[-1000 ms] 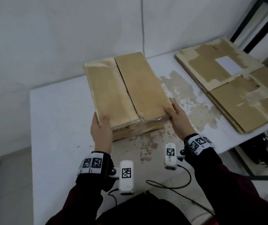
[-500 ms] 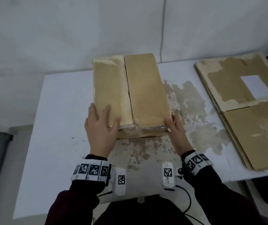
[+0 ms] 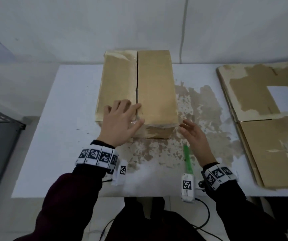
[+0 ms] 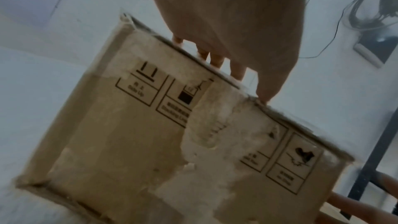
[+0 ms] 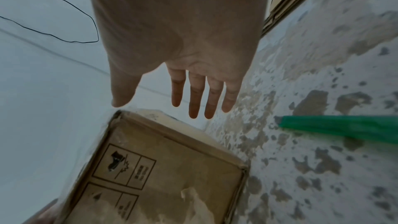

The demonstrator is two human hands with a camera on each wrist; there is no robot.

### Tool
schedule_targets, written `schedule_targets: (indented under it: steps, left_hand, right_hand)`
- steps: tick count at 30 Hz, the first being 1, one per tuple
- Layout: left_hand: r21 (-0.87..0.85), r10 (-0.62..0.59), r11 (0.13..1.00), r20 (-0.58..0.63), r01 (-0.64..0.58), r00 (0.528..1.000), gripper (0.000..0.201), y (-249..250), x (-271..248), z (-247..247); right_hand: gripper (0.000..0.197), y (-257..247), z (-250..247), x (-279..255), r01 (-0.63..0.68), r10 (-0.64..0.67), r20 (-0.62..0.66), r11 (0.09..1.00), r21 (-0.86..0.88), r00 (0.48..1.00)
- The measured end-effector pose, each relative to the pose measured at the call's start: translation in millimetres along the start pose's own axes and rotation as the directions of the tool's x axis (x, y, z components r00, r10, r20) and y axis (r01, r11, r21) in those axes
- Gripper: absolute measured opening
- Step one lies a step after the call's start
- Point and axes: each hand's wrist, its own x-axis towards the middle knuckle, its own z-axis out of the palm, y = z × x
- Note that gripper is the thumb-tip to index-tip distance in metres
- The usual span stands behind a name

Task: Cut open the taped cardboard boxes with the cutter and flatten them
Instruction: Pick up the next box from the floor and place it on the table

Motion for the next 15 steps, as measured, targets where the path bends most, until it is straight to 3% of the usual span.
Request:
schedule_targets:
  steps: [4, 8, 10, 12, 15]
  left_hand:
    - [-0.004, 0.094, 0.996, 0.113, -0.094, 0.989, 0.078, -13, 0, 4]
    - [0.024, 0.113, 0.993, 0.166, -0.118, 0.98, 0.063, -12, -2, 10]
    - [0.003, 0.117, 0.993, 0.12, -0.119, 0.986, 0.059, -11, -3, 8]
    - [-0.08, 0.1, 0.992, 0.02, -0.099, 0.995, 0.057, -10, -5, 3]
    - [-0.37, -0.078, 0.929, -0.129, 0.025, 0.989, 0.055, -8, -9, -10]
  right_hand:
    - [0.036, 5, 10, 5, -0.026, 0.028, 0.056, 0.999, -0.026, 0.998]
    - [0.038, 12, 30, 11, -0.199, 0.191, 0.072, 0.972, 0.122, 0.979]
    - [0.048, 17, 34, 11, -0.278, 0.272, 0.056, 0.941, 0.191, 0.961]
    - [0.051, 19, 36, 10, -0.275, 0.276, 0.032, 0.934, 0.227, 0.961]
    - [0.04, 11, 38, 10, -0.202, 0.207, 0.006, 0.944, 0.261, 0.978]
